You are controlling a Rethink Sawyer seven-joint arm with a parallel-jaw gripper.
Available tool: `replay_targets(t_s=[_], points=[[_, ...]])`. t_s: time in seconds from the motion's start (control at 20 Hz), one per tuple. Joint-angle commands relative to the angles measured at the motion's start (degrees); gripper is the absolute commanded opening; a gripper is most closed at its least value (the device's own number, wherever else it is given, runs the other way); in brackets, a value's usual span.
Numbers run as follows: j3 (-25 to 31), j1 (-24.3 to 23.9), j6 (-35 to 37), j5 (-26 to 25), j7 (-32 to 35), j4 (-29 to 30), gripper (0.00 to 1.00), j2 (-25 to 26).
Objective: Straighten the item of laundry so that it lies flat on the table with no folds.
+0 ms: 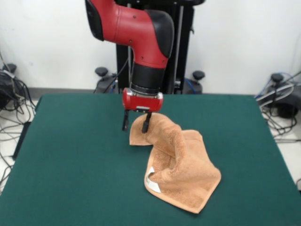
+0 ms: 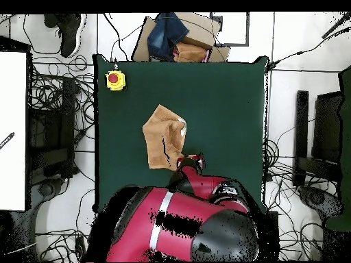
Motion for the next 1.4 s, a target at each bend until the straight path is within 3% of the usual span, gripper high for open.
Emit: replay_targets(t_s=[0.05, 0.6, 1.4], points=[[0.33, -0.77, -5.26, -0.15, 7.60, -5.17, 1.00, 4.97], [-2.51, 2.02, -16.36, 2.43, 5.82, -8.05, 1.00, 11.35], [-4.06, 2.78, -14.72, 2.13, 5.86, -8.68, 1.00, 11.63]])
